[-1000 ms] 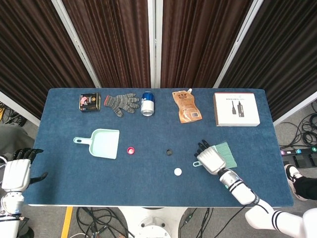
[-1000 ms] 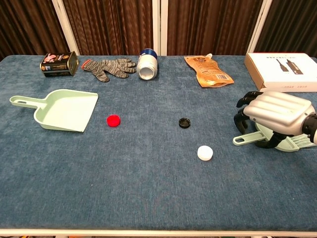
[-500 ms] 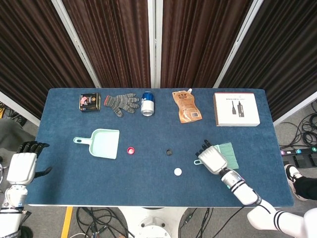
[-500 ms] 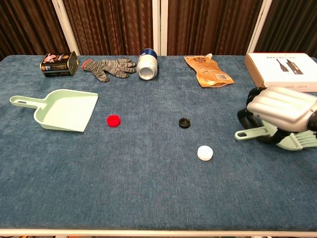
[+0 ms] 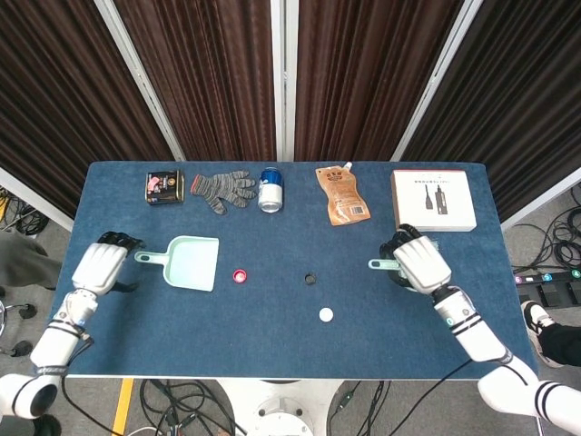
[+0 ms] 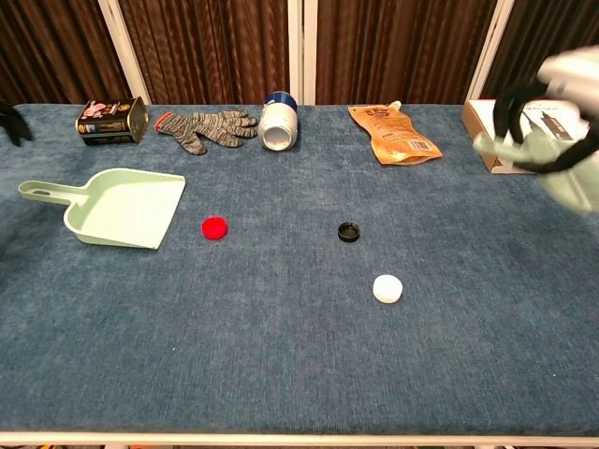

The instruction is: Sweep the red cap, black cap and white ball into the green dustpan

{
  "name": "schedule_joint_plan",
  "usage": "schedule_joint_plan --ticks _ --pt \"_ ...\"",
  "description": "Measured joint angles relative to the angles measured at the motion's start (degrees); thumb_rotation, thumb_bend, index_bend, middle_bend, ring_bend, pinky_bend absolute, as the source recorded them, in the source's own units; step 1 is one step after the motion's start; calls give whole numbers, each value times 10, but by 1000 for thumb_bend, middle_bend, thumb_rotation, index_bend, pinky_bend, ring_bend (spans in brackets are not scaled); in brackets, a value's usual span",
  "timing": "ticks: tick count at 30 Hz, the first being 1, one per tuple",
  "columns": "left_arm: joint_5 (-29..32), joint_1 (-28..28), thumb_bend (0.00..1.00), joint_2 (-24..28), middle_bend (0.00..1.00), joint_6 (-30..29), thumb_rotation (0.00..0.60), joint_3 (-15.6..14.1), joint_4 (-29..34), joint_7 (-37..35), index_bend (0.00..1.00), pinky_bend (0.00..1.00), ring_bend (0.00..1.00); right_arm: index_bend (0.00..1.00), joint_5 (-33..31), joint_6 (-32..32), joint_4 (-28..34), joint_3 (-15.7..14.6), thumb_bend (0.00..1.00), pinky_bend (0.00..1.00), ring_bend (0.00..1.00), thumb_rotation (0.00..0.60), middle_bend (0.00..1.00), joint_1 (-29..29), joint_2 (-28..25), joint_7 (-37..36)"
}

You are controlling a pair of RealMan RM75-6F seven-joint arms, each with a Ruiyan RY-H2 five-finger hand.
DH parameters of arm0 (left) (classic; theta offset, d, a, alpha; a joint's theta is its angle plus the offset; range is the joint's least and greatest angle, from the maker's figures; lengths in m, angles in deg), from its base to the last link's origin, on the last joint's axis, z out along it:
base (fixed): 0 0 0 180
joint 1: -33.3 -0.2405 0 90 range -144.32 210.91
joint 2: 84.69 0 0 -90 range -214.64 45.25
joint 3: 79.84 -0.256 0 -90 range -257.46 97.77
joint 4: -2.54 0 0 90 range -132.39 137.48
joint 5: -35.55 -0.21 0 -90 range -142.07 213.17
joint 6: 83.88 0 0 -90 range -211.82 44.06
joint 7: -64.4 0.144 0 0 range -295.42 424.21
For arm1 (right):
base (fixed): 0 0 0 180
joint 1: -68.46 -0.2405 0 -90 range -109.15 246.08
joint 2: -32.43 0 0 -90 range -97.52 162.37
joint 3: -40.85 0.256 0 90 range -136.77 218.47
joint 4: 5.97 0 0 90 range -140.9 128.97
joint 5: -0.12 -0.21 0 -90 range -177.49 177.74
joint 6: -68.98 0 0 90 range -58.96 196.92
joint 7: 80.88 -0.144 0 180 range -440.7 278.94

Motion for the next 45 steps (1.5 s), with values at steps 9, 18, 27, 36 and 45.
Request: schedule_joint_plan --ticks 9,18,27,36,45 --pt "99 82 153 -34 290 109 600 21 -40 57 290 182 185 711 -25 10 45 35 428 205 317 600 640 -22 -74 -39" --pt "161 118 186 -65 302 145 600 10 -76 86 332 184 189 710 -33 19 39 26 428 205 316 600 640 -25 -69 -27" --pt "186 117 206 -83 378 128 600 -10 -100 100 405 209 256 710 -33 20 30 19 428 200 316 600 640 -26 -60 -34" --pt "190 122 282 -100 422 135 600 -16 -128 81 456 210 285 711 -36 22 26 12 428 194 317 600 640 -25 -54 -32" --pt "185 122 305 -103 462 124 600 -19 -132 75 502 239 324 711 -37 24 23 7 428 188 318 600 640 -25 -52 -32"
